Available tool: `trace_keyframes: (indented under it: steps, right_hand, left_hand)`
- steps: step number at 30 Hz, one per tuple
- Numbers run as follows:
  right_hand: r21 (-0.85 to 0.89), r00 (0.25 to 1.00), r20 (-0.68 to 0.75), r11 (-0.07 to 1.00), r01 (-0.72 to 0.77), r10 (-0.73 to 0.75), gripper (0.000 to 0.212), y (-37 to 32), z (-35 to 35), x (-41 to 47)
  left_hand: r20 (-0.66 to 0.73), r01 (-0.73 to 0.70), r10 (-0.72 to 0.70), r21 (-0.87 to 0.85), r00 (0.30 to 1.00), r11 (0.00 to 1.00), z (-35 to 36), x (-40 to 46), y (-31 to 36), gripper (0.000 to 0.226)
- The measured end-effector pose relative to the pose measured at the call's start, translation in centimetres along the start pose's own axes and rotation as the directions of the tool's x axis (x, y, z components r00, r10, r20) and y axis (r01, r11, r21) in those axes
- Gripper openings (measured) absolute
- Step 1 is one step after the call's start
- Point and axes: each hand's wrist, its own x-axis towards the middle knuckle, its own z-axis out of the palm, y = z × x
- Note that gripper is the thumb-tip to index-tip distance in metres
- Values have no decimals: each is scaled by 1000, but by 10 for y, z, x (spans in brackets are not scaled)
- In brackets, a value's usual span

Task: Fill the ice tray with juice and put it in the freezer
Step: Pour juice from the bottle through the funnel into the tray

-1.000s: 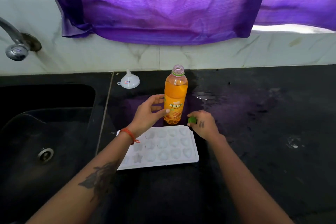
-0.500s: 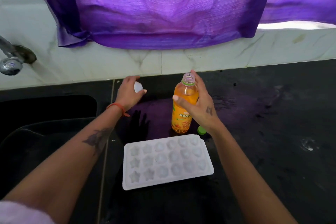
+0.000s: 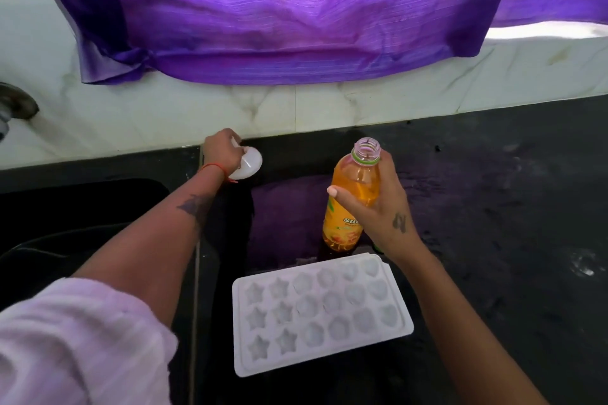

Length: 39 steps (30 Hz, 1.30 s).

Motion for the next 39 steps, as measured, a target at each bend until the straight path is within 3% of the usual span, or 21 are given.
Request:
trace_keyframes:
  steps: [2,4,5,9,12,14,16,17,19,21,24,29,33,36,39]
  right_hand:
    - [3,1000,10,1000,-3,3,59,-1,0,-1]
    - [-4,1000,20,1000,-5,5,58,-2,-2,-1]
    - [-8,1000,23,1000,-7,7,60,-3,-4,-1]
    - [25,1000,25,1000,-19,18,76,-3,-10,-9]
    - [94,987,-119,991,-98,109,79,5,-10,-36]
    - [114,948,-276,985,-132,159,60,11,-5,-61]
    - [145,923,-315,973,-182,220,36,14,5,-85]
    - [165,933,-251,961,-223,259,28,14,12,-94]
    - [199,942,11,923,-330,334,23,12,26,-105]
    - [148,905,257,912,-384,339,22,7,37,-105]
    - [7,915,336,970,-242,225,16,-1,46,-97]
    - [-103,954,260,987,-126,149,17,-4,50,-89]
    - [-175,972,191,979,-104,137,19,-2,50,-84]
    - [-198,969,186,972,-124,161,21,-1,52,-83]
    - [-97,955,224,980,-177,194,20,-7,53,-87]
  left_hand:
    - [-4,22,-23,-216,1000,976,-10,-13,1,24]
    - [117,132,-77,-604,990,786,-25,-37,5,11]
    - [204,202,-77,-717,976,667,-33,-52,7,7]
    - [473,464,-87,-782,877,417,-58,-123,6,12]
    - [583,585,-114,-742,804,327,-60,-175,-1,12]
    - [615,625,-145,-712,775,319,-57,-205,-8,14]
    - [645,662,-170,-686,745,303,-54,-230,-13,19]
    - [658,677,-176,-675,732,294,-52,-240,-14,22]
    - [677,692,-174,-648,715,320,-48,-256,-15,23]
    - [700,694,-152,-608,698,387,-48,-267,-12,23]
    - [716,679,-124,-571,687,461,-50,-274,-7,26]
    - [534,594,-261,-715,804,368,-56,-283,-3,23]
    - [426,501,-265,-726,865,471,-63,-295,-6,38]
    - [376,448,-243,-748,894,490,-64,-301,-5,25]
    - [276,397,-306,-785,911,475,-64,-299,-6,10]
